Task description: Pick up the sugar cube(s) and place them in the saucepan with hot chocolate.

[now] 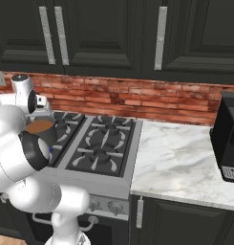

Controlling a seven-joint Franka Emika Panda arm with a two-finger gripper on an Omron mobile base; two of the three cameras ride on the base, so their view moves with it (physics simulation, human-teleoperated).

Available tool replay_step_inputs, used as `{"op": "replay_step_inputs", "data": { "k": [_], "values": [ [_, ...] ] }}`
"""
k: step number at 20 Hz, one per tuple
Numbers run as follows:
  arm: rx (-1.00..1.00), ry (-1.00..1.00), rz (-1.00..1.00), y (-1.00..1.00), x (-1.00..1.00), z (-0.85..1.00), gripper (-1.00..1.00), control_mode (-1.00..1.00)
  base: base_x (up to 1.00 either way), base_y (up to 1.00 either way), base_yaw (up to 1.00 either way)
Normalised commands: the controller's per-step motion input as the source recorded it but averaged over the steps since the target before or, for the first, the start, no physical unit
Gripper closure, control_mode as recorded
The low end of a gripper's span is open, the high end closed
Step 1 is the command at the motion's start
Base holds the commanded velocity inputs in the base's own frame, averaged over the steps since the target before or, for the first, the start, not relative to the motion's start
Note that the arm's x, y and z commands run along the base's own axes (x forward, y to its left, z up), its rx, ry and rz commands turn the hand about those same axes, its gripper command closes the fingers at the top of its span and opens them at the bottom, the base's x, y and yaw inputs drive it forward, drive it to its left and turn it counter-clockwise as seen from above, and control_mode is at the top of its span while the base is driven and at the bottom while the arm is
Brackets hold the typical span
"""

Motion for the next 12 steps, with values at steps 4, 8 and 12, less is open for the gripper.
{"op": "replay_step_inputs", "data": {
  "k": [4,8,12],
  "values": [
    [0.0,0.02,0.0,0.0,0.15,-0.03,1.0,-1.0,0.0,0.0,0.0],
    [0.0,0.02,0.0,0.0,0.17,-0.06,1.0,-1.0,0.0,0.0,0.0],
    [0.0,0.02,0.0,0.01,0.2,-0.13,1.0,-1.0,0.0,0.0,0.0]
  ]
}}
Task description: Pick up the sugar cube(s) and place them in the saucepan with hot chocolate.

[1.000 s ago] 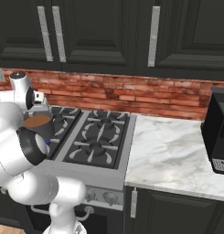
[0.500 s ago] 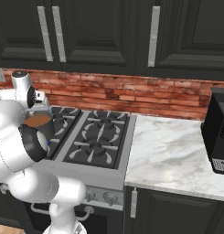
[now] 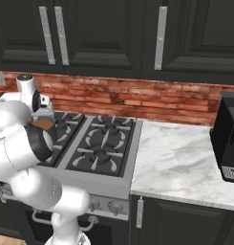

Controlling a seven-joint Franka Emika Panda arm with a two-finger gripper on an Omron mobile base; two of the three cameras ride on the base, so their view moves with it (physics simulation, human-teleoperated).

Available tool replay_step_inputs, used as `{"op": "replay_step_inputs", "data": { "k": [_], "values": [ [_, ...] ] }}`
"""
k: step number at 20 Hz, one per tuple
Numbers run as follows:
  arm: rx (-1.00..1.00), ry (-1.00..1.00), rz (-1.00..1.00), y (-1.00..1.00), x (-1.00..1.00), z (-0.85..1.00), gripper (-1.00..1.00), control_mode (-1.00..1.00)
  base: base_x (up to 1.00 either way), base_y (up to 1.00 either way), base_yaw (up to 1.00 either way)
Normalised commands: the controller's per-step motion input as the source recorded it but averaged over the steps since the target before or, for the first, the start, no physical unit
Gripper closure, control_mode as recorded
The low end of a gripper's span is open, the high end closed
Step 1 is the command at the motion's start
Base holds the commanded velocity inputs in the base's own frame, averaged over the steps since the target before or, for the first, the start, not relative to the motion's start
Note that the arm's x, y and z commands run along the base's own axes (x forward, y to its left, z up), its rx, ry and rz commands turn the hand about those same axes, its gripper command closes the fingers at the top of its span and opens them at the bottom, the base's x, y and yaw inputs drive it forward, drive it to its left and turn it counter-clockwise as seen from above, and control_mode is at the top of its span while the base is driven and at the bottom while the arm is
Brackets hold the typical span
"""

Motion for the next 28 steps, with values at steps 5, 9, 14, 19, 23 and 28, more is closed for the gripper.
{"op": "replay_step_inputs", "data": {
  "k": [5,9,14,19,23,28],
  "values": [
    [0.0,0.0,0.0,0.0,0.11,-0.2,1.0,-1.0,0.0,0.0,0.0],
    [0.0,0.0,0.0,0.03,0.0,-0.25,1.0,-1.0,0.0,0.0,0.0],
    [-0.01,0.0,0.0,0.09,0.0,-0.17,1.0,-1.0,0.0,0.0,0.0],
    [0.0,0.0,0.0,0.02,0.0,-0.02,1.0,-1.0,0.0,0.0,0.0],
    [0.0,0.0,0.0,0.0,0.0,0.0,-1.0,-1.0,0.0,0.0,0.0],
    [0.0,0.0,0.0,0.0,0.0,0.0,-1.0,-1.0,0.0,0.0,0.0]
  ]
}}
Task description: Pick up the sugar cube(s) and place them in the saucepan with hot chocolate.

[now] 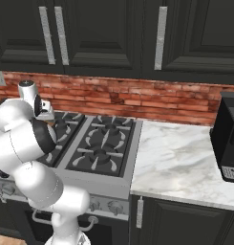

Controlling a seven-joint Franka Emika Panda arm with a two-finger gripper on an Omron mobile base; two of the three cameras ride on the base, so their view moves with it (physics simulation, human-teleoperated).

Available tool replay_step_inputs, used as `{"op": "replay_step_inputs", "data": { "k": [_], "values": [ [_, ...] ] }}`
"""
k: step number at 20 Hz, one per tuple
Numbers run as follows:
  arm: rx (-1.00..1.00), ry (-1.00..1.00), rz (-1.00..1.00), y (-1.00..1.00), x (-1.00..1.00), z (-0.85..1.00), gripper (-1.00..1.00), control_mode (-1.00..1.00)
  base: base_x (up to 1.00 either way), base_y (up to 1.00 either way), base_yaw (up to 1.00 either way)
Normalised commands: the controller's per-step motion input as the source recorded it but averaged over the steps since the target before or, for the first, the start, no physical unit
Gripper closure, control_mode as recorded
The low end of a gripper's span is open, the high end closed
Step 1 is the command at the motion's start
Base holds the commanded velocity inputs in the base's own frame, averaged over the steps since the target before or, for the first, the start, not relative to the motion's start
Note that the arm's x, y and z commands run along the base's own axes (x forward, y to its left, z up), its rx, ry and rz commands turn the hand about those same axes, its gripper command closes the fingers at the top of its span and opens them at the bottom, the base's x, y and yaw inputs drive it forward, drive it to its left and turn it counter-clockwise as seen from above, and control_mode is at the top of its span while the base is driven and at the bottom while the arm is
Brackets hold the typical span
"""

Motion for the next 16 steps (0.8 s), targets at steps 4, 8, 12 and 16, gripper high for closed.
{"op": "replay_step_inputs", "data": {
  "k": [4,8,12,16],
  "values": [
    [0.0,0.0,0.0,0.0,0.0,0.0,-1.0,-1.0,0.0,0.0,0.0],
    [0.0,0.0,0.0,0.0,0.0,0.0,-1.0,-1.0,0.0,0.0,0.0],
    [-0.01,-0.02,0.0,0.0,0.0,0.12,-1.0,-1.0,0.0,0.0,0.0],
    [0.0,-0.07,0.0,0.0,-0.07,0.42,-1.0,-1.0,0.0,0.0,0.0]
  ]
}}
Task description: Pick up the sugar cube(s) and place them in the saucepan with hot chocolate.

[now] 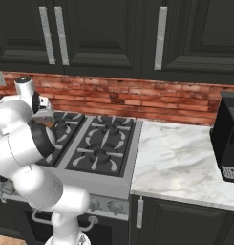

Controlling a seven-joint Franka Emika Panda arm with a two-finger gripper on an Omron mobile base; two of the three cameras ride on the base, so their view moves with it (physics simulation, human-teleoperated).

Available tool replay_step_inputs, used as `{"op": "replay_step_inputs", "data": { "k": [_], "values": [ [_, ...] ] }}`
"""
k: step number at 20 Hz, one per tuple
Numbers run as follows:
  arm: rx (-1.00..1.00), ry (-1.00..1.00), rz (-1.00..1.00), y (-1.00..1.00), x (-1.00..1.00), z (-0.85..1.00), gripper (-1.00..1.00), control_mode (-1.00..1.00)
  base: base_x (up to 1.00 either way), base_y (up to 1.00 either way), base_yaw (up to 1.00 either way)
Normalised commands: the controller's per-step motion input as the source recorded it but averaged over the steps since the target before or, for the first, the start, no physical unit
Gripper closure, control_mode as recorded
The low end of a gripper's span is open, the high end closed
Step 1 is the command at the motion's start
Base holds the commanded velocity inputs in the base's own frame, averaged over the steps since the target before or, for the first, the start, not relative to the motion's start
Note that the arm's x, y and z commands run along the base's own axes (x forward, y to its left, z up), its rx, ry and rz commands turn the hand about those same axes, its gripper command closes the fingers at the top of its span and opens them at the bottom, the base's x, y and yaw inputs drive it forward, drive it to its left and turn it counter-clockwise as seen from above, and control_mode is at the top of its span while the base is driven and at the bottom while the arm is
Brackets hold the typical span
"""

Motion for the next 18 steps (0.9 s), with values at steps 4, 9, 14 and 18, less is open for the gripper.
{"op": "replay_step_inputs", "data": {
  "k": [4,9,14,18],
  "values": [
    [0.0,-0.07,0.0,0.01,-0.14,0.46,-1.0,-1.0,0.0,0.0,0.0],
    [0.0,-0.05,0.0,0.0,-0.28,0.18,-1.0,-1.0,0.0,0.0,0.0],
    [0.0,-0.07,0.02,0.0,-0.33,0.0,-1.0,-1.0,0.0,0.0,0.0],
    [0.0,-0.03,0.0,0.0,-0.17,0.0,-1.0,-1.0,0.0,0.0,0.0]
  ]
}}
